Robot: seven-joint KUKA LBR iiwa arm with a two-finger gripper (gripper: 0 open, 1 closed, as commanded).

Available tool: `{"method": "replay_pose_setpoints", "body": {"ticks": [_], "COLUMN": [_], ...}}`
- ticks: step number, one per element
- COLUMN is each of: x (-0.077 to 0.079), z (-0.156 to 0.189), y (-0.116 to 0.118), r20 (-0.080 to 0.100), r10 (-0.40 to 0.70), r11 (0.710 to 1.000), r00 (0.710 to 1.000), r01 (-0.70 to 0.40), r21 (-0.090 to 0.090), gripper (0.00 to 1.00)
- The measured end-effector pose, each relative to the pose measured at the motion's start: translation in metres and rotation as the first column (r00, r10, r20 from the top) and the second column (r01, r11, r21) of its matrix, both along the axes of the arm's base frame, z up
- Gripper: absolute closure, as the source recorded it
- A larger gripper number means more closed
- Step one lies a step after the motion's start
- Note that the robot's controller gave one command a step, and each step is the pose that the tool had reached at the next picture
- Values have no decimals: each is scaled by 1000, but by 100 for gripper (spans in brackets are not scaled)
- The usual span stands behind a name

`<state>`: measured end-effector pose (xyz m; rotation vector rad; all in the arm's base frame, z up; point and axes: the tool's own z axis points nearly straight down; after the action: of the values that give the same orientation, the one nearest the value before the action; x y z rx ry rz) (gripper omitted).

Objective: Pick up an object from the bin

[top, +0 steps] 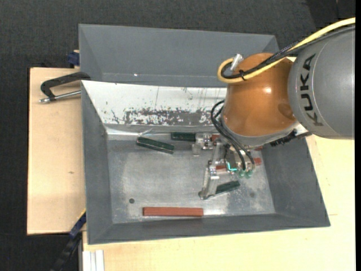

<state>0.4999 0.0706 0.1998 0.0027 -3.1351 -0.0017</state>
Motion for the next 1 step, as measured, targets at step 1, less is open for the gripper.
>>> {"method": "replay_pose_setpoints", "body": {"ticks": [1], "x": [1], "z": [4], "y": [0], "r20": [7], "r10": [-1], "r11": [1000], "r00": [1000], "r01": [1], "r21": [0], "gripper": [0]}}
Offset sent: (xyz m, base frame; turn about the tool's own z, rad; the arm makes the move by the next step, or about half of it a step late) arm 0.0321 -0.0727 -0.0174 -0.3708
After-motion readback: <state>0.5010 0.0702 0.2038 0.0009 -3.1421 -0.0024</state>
